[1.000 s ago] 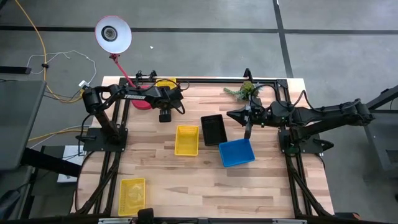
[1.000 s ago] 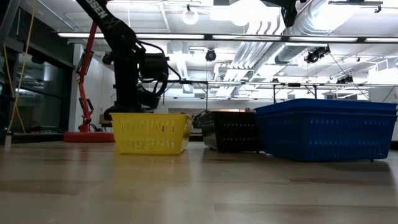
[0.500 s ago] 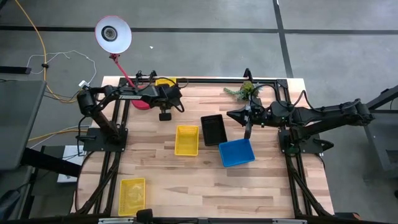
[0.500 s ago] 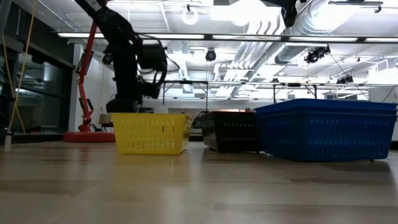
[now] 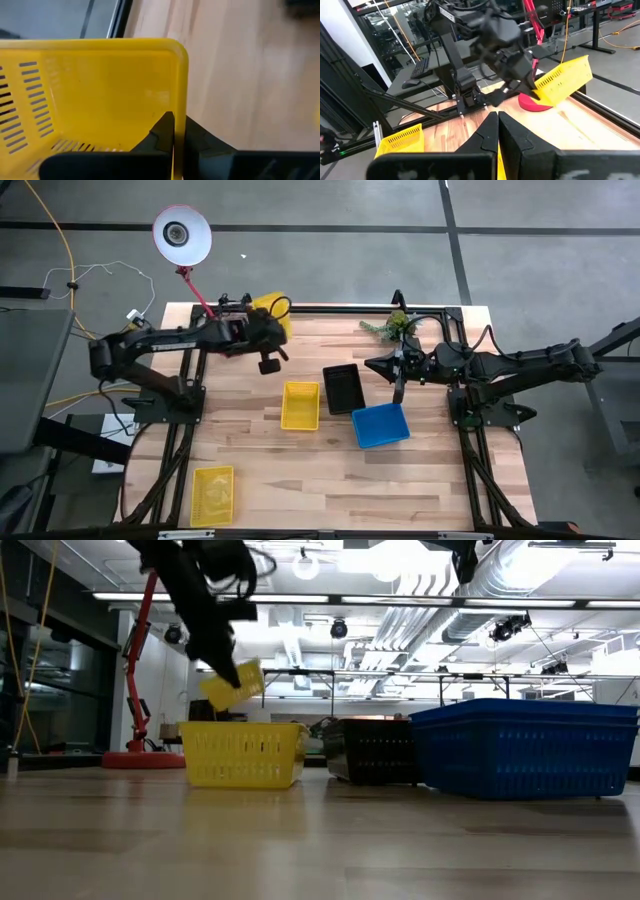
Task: Stack baskets by color
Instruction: Stack the top yellow bin on the middle yellow bin
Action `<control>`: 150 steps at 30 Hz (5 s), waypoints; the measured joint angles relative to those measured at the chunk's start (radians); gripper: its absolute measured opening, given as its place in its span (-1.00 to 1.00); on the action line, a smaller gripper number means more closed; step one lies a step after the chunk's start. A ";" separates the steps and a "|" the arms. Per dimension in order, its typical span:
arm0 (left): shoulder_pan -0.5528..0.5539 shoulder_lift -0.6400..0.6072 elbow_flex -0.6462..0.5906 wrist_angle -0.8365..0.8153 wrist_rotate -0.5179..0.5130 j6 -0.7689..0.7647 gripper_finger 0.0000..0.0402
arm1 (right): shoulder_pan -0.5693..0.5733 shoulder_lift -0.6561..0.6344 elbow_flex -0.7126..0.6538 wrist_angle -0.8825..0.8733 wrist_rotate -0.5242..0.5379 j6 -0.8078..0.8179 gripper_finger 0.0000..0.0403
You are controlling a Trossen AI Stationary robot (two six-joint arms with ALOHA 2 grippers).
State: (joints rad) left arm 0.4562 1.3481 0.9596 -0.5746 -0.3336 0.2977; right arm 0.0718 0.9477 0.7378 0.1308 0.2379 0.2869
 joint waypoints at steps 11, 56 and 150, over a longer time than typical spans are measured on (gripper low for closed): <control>-0.255 -0.092 0.000 0.082 -0.011 -0.142 -1.00 | 0.000 0.000 0.000 0.000 0.002 -0.022 -1.00; -0.919 0.205 0.293 -0.120 -0.245 -0.687 -1.00 | 0.000 0.002 -0.001 -0.082 0.108 0.125 -1.00; -0.616 0.110 0.232 -0.123 -0.036 -0.453 -0.70 | -0.009 0.002 0.000 -0.196 0.154 0.134 -1.00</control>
State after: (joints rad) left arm -0.1599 1.4579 1.1915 -0.6979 -0.3698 -0.1554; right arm 0.0632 0.9501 0.7380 -0.0651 0.3919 0.4212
